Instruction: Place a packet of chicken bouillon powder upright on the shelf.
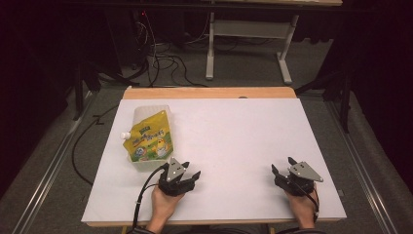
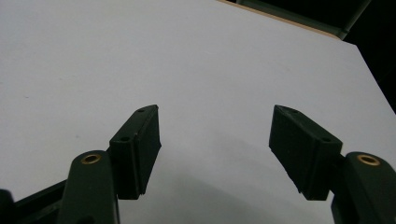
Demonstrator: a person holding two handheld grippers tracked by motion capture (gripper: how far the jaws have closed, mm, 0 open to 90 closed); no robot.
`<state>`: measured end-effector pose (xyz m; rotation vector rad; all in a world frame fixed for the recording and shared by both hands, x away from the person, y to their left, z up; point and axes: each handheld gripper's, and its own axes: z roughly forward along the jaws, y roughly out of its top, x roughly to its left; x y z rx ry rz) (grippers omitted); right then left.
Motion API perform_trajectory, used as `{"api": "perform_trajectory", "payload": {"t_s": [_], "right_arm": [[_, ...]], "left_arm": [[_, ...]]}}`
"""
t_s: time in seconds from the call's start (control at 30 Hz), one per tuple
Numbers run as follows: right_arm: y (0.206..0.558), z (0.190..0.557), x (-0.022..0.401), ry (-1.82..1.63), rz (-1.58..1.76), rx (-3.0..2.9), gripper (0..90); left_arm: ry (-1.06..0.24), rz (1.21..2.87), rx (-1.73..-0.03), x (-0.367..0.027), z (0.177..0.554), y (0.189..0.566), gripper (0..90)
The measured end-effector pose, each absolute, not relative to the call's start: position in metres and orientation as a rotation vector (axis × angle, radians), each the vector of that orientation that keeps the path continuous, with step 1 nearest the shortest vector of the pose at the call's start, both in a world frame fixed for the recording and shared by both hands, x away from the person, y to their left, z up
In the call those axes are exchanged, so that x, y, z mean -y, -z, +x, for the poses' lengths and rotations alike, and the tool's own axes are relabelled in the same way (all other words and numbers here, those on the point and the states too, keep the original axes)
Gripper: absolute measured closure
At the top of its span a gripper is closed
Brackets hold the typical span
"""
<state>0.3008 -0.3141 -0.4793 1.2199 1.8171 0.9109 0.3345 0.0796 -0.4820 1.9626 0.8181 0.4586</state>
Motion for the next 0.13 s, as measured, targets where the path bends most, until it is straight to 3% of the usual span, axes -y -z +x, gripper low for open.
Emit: {"api": "perform_trajectory", "payload": {"t_s": [0.13], "right_arm": [[0.4793, 0.3008, 0.3142, -0.914, 1.220, -1.816, 34.1]], "left_arm": [[-0.458, 1.964, -0.821, -0.0800, 0.3347, 0.4821, 43.5]]}}
